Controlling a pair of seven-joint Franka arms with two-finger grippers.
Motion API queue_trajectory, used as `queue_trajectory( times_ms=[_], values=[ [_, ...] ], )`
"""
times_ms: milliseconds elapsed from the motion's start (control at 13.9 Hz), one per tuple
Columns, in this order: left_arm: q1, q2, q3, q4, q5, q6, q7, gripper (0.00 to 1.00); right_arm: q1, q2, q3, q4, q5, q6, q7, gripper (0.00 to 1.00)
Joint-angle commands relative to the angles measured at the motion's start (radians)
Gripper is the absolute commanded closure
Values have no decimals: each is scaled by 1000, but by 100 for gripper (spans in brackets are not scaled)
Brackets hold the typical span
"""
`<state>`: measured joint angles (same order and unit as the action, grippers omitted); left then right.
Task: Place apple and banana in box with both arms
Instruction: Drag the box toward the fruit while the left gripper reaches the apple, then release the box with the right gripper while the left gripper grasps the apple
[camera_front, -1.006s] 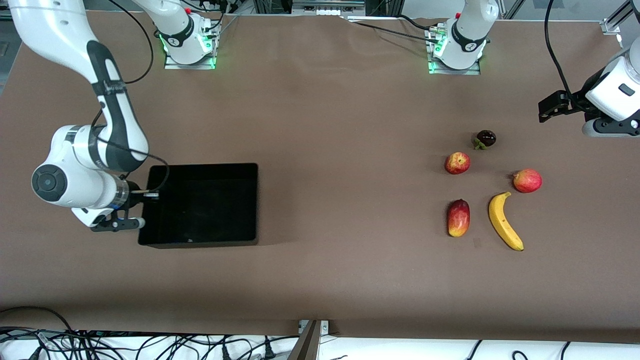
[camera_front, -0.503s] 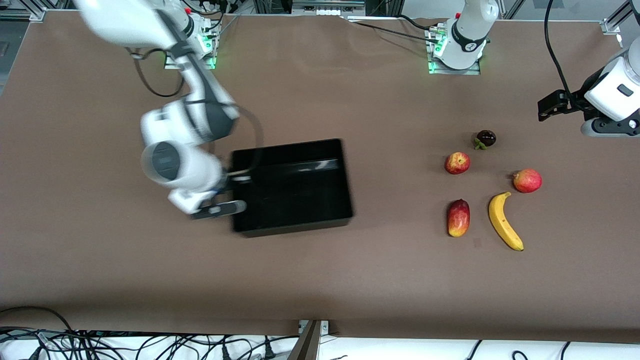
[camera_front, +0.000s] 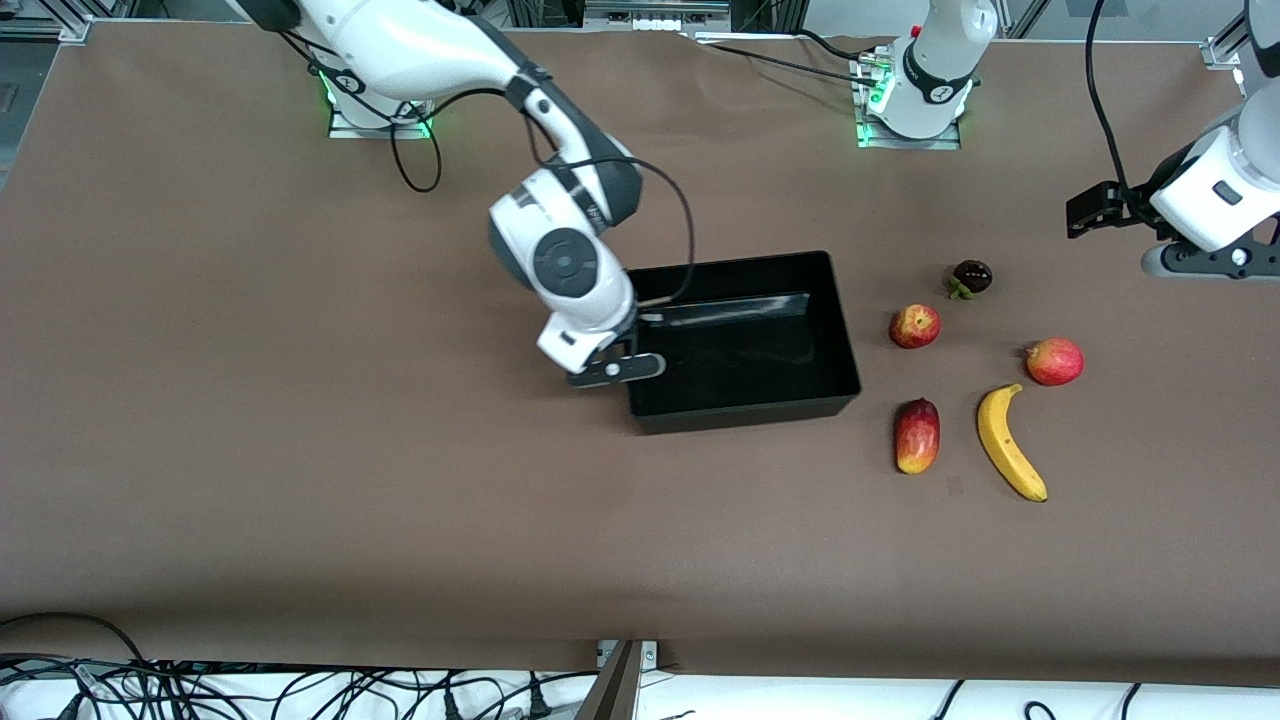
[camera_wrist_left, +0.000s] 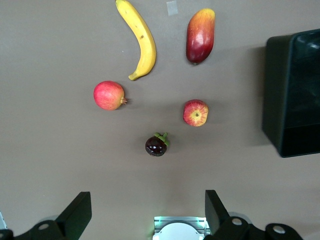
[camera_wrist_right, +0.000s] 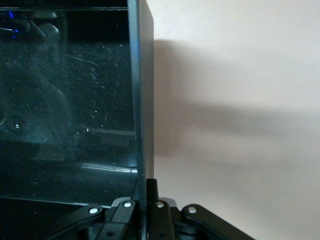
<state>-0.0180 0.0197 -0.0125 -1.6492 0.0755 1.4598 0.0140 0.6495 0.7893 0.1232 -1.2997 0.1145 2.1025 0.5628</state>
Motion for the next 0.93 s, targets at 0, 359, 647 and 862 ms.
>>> queue_trajectory(
  times_ms=[0,359,647,862],
  values=[
    [1,20,0,2,-14,-3,23,0,42,66,-10,57,22,52,23,100],
    [-10,65,-1,-12,-20,63,24,0,56,133,-13,57,19,160,26,100],
    [-10,83,-18,-203,-54,317,24,0,50,131,-17,57,11,166,17,61],
    [-10,114,-29,-364,-54,519,18,0,45,102,-37,59,11,148,11,0]
  ],
)
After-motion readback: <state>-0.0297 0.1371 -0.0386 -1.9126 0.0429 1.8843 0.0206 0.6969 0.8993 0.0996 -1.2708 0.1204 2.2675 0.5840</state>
